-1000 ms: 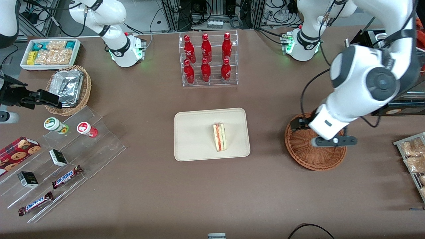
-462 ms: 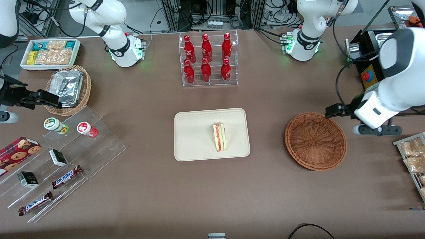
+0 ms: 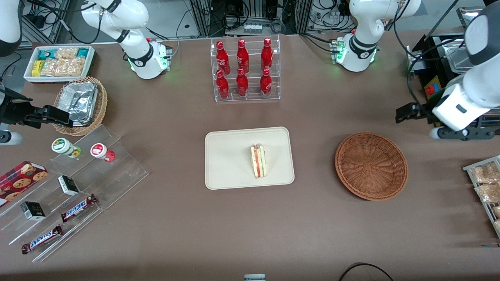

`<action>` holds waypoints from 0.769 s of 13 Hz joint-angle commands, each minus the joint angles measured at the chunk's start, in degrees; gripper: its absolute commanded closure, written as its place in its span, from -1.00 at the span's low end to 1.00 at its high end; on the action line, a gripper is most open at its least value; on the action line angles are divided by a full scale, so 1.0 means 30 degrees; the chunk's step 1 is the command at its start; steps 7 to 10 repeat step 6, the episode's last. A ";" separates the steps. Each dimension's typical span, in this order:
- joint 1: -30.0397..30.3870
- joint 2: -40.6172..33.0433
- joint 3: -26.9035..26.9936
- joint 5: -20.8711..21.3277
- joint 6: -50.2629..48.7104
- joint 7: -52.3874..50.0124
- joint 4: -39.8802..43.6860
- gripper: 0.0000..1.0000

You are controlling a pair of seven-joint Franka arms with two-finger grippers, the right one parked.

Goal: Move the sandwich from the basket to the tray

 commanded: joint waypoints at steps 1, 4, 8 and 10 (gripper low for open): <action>0.0990 -0.1104 -0.0358 0.0195 -0.0870 0.0884 -0.0408 -1.00; 0.1956 -0.1633 -0.1351 0.0224 -0.1544 0.0884 -0.0379 -1.00; 0.1959 -0.1722 -0.1355 0.0254 -0.1693 0.0884 -0.0349 -1.00; 0.1959 -0.1722 -0.1355 0.0254 -0.1693 0.0884 -0.0349 -1.00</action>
